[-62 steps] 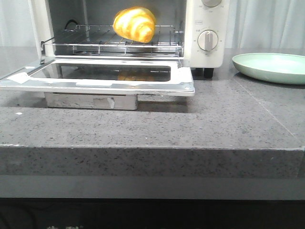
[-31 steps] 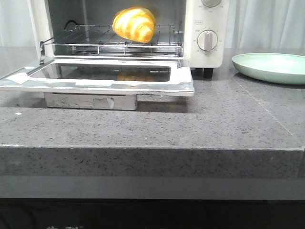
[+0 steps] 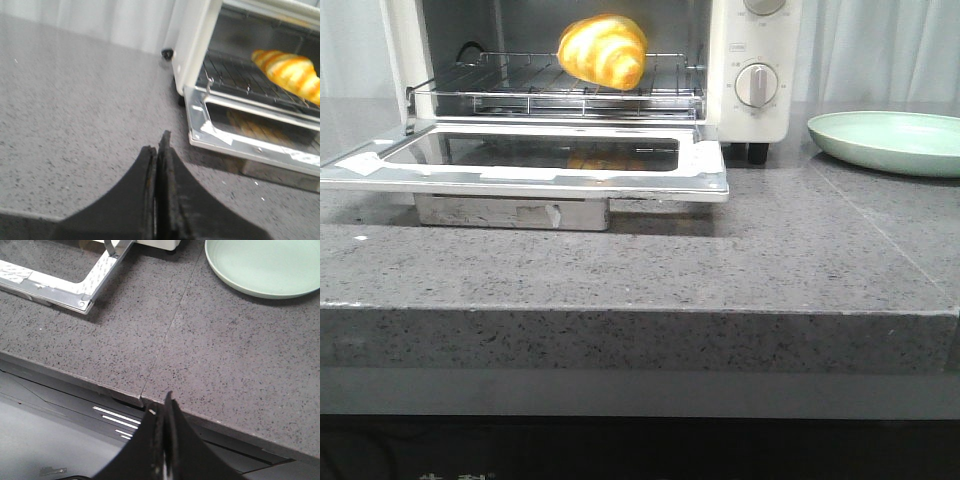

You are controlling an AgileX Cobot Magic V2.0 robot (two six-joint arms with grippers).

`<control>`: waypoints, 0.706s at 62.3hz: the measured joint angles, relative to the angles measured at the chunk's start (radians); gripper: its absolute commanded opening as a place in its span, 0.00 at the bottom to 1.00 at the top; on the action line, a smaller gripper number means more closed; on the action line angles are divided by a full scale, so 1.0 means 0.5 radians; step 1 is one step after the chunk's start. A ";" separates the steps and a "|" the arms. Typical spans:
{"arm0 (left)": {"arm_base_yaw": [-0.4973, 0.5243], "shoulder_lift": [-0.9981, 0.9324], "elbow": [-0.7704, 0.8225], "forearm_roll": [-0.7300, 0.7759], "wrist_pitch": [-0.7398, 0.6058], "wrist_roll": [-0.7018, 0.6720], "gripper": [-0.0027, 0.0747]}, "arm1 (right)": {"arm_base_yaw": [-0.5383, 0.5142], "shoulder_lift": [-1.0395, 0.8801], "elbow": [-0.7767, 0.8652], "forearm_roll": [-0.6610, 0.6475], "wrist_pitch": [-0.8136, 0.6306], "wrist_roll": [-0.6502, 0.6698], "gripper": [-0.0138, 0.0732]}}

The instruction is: Put bread in oven

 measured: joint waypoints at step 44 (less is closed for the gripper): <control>0.078 -0.022 0.025 0.158 -0.112 0.063 0.01 | 0.000 -0.003 0.000 0.003 0.005 0.000 0.02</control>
